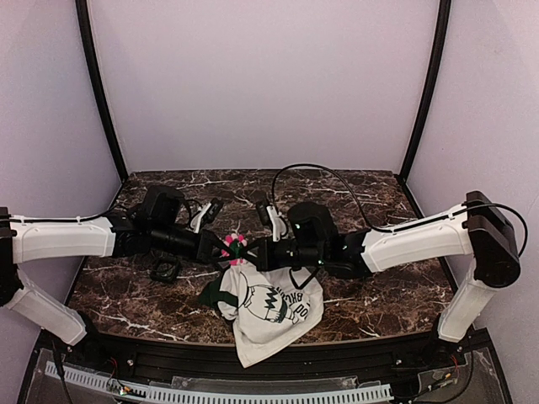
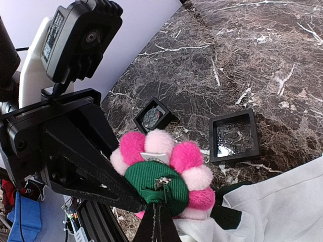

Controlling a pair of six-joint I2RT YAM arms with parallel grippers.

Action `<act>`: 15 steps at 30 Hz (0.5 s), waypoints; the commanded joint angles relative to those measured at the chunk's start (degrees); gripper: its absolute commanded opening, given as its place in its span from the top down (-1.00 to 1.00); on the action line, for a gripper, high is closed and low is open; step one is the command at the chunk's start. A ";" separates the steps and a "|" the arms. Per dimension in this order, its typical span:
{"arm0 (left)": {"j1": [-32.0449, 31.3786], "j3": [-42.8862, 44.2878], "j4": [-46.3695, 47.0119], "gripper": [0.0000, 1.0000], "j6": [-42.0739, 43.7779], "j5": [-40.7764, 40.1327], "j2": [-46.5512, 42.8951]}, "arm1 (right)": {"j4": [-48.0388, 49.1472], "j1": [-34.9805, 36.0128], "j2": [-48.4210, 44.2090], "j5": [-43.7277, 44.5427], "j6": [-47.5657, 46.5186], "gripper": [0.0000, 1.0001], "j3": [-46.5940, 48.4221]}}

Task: Remove the brooch from the garment
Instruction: Open the brooch on the crumpled clothing.

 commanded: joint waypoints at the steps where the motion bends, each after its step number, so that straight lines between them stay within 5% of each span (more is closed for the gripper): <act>1: -0.82 -0.02 0.14 0.98 0.99 5.43 -0.35 | 1.31 0.23 -1.59 3.57 0.22 1.00 0.52; 5: -0.44 2.05 -3.51 0.98 4.08 6.50 0.39 | -0.86 0.23 -2.67 3.85 -0.14 0.90 1.25; 15: 4.27 3.66 -4.68 0.98 8.56 16.75 1.44 | -7.92 -1.10 -11.94 2.10 -3.31 -0.54 -0.64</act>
